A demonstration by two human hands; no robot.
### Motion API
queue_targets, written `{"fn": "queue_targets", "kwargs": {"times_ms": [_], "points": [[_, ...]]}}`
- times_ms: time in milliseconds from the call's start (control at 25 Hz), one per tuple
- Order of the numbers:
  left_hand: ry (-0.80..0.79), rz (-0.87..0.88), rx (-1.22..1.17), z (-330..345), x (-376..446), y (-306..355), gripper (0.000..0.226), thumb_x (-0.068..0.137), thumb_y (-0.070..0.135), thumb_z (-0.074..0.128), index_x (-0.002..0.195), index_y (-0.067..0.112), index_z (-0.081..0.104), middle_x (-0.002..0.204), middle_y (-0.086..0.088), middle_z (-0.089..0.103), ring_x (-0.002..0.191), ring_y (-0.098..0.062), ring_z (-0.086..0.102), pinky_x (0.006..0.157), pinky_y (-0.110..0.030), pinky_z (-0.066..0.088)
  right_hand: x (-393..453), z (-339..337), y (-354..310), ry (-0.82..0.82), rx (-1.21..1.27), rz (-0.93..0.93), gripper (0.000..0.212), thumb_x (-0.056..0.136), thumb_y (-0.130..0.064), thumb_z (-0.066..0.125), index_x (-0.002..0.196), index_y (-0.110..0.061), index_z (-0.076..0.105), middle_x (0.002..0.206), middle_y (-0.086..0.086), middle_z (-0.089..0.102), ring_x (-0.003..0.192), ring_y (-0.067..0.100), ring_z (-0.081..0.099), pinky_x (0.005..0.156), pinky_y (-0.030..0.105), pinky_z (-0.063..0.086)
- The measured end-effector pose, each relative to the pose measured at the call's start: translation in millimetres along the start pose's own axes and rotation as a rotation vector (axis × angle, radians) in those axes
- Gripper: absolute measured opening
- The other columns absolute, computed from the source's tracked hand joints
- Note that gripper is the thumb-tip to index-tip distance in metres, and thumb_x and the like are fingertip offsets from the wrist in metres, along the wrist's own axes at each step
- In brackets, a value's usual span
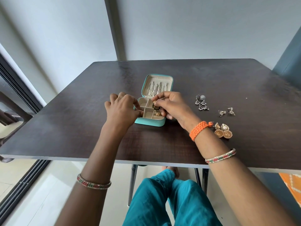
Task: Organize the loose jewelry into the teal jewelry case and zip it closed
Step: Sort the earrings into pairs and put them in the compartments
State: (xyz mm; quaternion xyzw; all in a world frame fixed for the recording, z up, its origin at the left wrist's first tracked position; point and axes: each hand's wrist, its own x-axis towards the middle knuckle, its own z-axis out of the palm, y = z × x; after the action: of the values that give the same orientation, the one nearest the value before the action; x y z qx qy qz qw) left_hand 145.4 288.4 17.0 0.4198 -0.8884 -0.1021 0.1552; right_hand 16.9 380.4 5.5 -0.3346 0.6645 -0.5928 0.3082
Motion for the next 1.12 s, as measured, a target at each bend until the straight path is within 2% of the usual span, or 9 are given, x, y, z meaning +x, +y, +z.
{"fn": "queue_targets", "kwargs": {"times_ms": [80,200,240,320,440,560,760,1000,1120], "points": [[0.038,-0.002,-0.023,2.6,4.5,-0.3,0.017,0.081,0.030,0.071,0.096,0.023,0.069,0.120,-0.005,0.054,0.120,-0.028,0.038,0.090,-0.038,0.031,0.4,0.2,0.9,-0.002,0.011,0.001,0.016,0.085,0.002,0.058,0.080,-0.012,0.064,0.066,0.005,0.060,0.035,0.003,0.043,0.030,0.014,0.024],[0.107,-0.102,-0.438,10.1,5.2,-7.3,0.011,0.085,0.020,0.066,0.093,0.012,0.065,0.090,-0.001,0.062,0.089,-0.021,0.056,0.068,-0.027,0.044,0.3,0.1,1.6,-0.022,0.062,-0.033,0.013,0.084,0.003,0.062,0.084,-0.010,0.065,0.069,0.009,0.061,0.038,0.002,0.046,0.030,0.014,0.026],[0.105,-0.144,-0.545,13.5,3.6,-8.0,0.010,0.088,0.018,0.061,0.092,0.010,0.064,0.082,0.001,0.062,0.077,-0.018,0.057,0.060,-0.023,0.044,-0.4,-0.4,1.0,-0.028,0.065,-0.056,0.013,0.084,0.003,0.064,0.086,-0.010,0.066,0.070,0.011,0.062,0.040,0.002,0.047,0.031,0.014,0.026],[0.150,-0.168,-0.570,22.2,-3.4,-8.7,0.015,0.092,0.018,0.053,0.093,0.008,0.064,0.076,0.000,0.061,0.066,-0.013,0.054,0.054,-0.021,0.039,-3.2,0.8,-0.2,-0.035,0.046,-0.123,0.013,0.083,0.000,0.067,0.087,-0.013,0.067,0.075,0.012,0.066,0.044,0.001,0.050,0.034,0.015,0.030],[0.235,-0.138,-0.590,30.3,-11.9,-7.9,0.020,0.093,0.018,0.051,0.090,0.005,0.066,0.073,0.000,0.060,0.065,-0.013,0.053,0.054,-0.017,0.033,-4.7,4.3,-2.0,0.001,-0.004,-0.283,0.017,0.080,-0.002,0.071,0.083,-0.018,0.067,0.077,0.003,0.072,0.061,0.000,0.063,0.052,0.012,0.044],[0.213,-0.140,-0.632,32.5,-11.4,-13.7,0.019,0.091,0.021,0.055,0.083,0.008,0.066,0.061,0.006,0.057,0.054,-0.004,0.051,0.046,-0.014,0.035,-0.6,7.4,-2.3,-0.011,-0.026,-0.362,0.018,0.078,-0.002,0.073,0.082,-0.019,0.068,0.074,-0.005,0.072,0.071,0.004,0.068,0.070,0.017,0.050],[0.211,-0.096,-0.660,36.9,-12.1,-18.1,0.018,0.090,0.021,0.058,0.080,0.008,0.065,0.060,0.004,0.058,0.054,-0.007,0.051,0.052,-0.018,0.037,3.6,14.5,3.8,-0.178,-0.140,-0.332,0.015,0.078,0.006,0.071,0.090,-0.003,0.068,0.068,-0.004,0.070,0.066,0.001,0.066,0.068,0.016,0.052],[0.230,-0.039,-0.626,37.1,-13.0,-17.3,0.014,0.091,0.016,0.054,0.082,0.011,0.063,0.066,0.010,0.056,0.059,-0.004,0.051,0.051,-0.009,0.036,7.4,16.1,3.3,-0.171,-0.223,-0.335,0.016,0.076,0.004,0.073,0.082,-0.010,0.068,0.071,0.006,0.068,0.063,0.011,0.065,0.062,0.022,0.054],[0.235,-0.034,-0.628,37.2,-13.8,-17.2,0.014,0.092,0.017,0.054,0.083,0.011,0.063,0.066,0.010,0.056,0.059,-0.004,0.051,0.051,-0.008,0.036,7.5,15.8,4.5,-0.169,-0.310,-0.345,0.020,0.075,-0.001,0.076,0.078,-0.019,0.068,0.070,0.000,0.069,0.064,0.006,0.064,0.059,0.014,0.048]]}}
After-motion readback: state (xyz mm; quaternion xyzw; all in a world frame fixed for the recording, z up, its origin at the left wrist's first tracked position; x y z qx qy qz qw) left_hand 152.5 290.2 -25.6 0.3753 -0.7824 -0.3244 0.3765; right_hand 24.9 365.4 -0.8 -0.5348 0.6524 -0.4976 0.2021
